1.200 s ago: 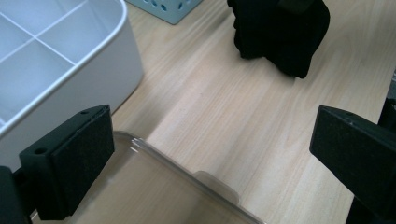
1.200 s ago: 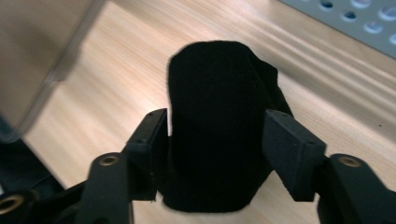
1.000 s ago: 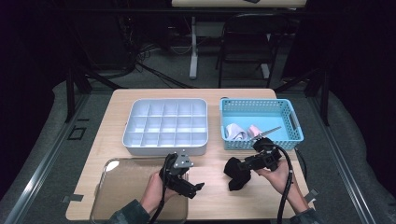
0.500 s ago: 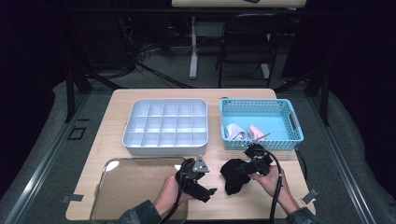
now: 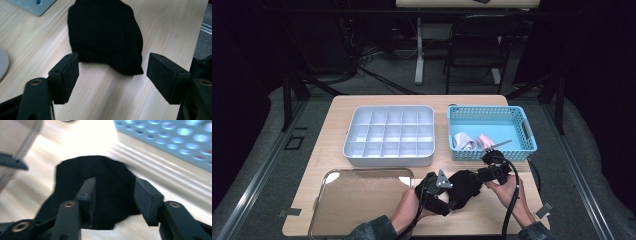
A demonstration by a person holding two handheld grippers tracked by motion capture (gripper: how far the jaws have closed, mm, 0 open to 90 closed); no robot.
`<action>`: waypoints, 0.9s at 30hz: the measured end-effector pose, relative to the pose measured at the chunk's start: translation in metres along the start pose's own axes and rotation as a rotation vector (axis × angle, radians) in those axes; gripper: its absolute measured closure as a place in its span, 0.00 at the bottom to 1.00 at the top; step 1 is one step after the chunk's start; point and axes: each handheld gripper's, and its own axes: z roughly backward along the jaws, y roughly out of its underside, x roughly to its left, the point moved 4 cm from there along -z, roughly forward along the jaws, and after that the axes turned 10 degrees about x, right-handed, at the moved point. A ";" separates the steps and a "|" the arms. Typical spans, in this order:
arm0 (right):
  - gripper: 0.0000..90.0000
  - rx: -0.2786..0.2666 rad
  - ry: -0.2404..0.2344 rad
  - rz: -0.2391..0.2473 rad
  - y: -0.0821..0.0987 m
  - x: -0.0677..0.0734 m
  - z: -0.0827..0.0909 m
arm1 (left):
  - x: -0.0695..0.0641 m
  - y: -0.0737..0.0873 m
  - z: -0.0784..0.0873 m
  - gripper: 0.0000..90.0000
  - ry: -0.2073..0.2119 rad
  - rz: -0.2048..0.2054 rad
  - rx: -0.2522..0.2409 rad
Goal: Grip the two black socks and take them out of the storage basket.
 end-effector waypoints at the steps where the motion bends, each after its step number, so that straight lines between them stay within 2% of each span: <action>1: 0.52 0.003 -0.003 -0.009 0.001 -0.003 -0.002 | -0.001 -0.001 -0.003 0.32 -0.002 -0.006 0.006; 4: 0.49 0.038 0.002 -0.027 0.002 -0.009 -0.011 | -0.002 -0.003 -0.011 0.37 -0.007 -0.020 0.037; 5: 0.49 0.049 0.001 -0.026 0.002 -0.009 -0.013 | -0.002 -0.003 -0.013 0.39 -0.006 -0.019 0.046; 7: 0.49 0.084 0.029 -0.013 0.002 -0.011 -0.018 | -0.001 -0.002 -0.017 0.44 -0.003 -0.023 0.061; 10: 0.49 0.110 0.032 -0.012 0.002 -0.012 -0.023 | 0.000 -0.001 -0.020 0.53 0.000 -0.014 0.071; 14: 0.49 0.115 0.019 -0.033 0.002 -0.014 -0.026 | 0.002 0.000 -0.024 0.64 0.015 -0.003 0.074; 16: 0.49 0.132 0.017 -0.018 0.002 -0.016 -0.025 | 0.003 0.001 -0.026 0.66 0.021 0.001 0.077; 18: 0.48 0.116 -0.028 -0.043 0.002 -0.016 -0.023 | 0.003 0.000 -0.027 0.69 0.027 0.003 0.078; 19: 0.48 0.108 -0.022 -0.041 0.003 -0.018 -0.021 | 0.002 0.000 -0.027 0.70 0.027 0.001 0.077; 20: 0.48 0.089 -0.036 -0.047 0.002 -0.019 -0.018 | 0.003 0.000 -0.028 0.72 0.026 -0.003 0.078; 23: 0.47 0.077 -0.024 -0.059 0.003 -0.023 -0.015 | 0.003 0.000 -0.029 0.75 0.027 0.003 0.079; 25: 0.47 0.105 -0.016 -0.074 0.005 -0.024 -0.020 | 0.004 0.000 -0.031 0.76 0.022 0.004 0.084; 26: 0.49 0.127 -0.013 -0.064 0.006 -0.025 -0.021 | 0.004 0.000 -0.031 0.77 0.021 0.004 0.084; 27: 0.51 0.120 -0.010 -0.081 0.006 -0.024 -0.024 | 0.005 0.000 -0.031 0.77 0.018 0.007 0.085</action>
